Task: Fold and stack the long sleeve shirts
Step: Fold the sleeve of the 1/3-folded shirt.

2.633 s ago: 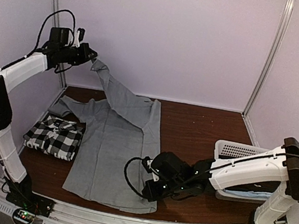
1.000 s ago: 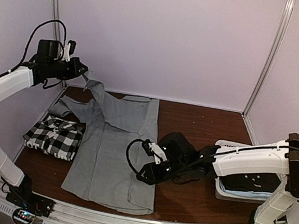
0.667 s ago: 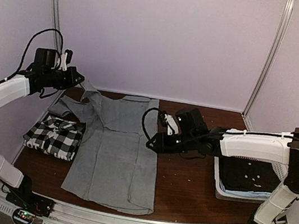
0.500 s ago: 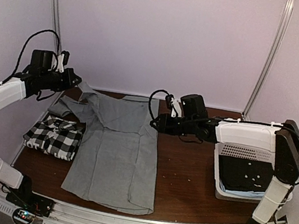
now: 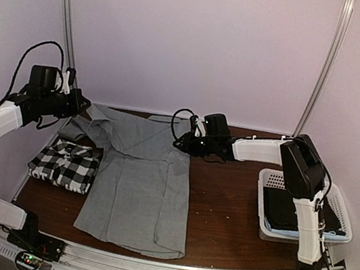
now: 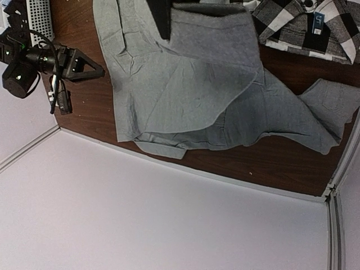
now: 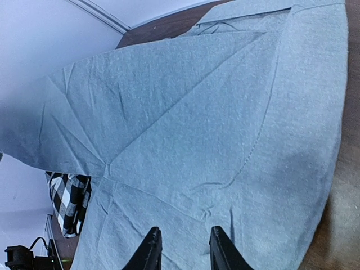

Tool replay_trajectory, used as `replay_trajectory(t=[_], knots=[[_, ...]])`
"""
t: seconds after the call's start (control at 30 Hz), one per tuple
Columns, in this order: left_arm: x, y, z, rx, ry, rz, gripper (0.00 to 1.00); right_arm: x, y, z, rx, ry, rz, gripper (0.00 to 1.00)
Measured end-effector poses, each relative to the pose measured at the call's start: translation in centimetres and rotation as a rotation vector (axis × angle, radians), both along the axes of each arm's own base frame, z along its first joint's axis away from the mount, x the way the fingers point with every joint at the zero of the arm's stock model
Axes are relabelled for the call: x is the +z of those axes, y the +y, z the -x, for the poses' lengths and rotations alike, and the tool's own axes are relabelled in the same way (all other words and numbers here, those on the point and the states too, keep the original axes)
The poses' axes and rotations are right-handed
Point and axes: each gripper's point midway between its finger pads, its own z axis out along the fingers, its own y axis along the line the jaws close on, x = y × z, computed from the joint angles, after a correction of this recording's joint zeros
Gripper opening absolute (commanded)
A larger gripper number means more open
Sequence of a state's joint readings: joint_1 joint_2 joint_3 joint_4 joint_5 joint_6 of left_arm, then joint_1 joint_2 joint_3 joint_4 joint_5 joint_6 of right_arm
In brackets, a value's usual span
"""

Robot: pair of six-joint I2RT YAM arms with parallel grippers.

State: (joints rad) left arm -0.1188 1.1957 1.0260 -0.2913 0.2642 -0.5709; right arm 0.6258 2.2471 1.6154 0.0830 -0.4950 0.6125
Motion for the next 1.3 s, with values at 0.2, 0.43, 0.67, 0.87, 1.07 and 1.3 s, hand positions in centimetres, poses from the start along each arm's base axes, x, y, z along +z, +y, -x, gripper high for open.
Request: replay_trajectory(t=[0.2,0.43,0.67,0.87,1.07,1.3], knots=[[0.0,0.2,0.8,0.006,0.011,-0.004,0.0,-0.4,1.6,-4.2,-0.016,-0.015,-0.059,0.22],[0.5,0.5,2.5,0.015,0.013,-0.003,0.0,-2.3,0.6,-8.2,-0.087,0.013,-0.11,0.21],[0.0,0.7,3.6,0.018,0.032,0.003,0.0,-3.1,0.5,-9.8,-0.109,0.03,-0.16,0.19],[-0.7,0.5,3.9,0.012,0.06,0.01,0.0,-5.0,1.1,-10.3,-0.112,0.059,-0.184,0.16],[-1.3,-0.5,3.9,-0.04,0.082,0.033,0.0,-5.5,1.1,-11.1,-0.132,0.088,-0.212,0.17],[-1.3,-4.6,4.0,-0.235,0.069,0.077,0.0,-5.2,1.3,-11.0,-0.124,0.101,-0.223,0.2]])
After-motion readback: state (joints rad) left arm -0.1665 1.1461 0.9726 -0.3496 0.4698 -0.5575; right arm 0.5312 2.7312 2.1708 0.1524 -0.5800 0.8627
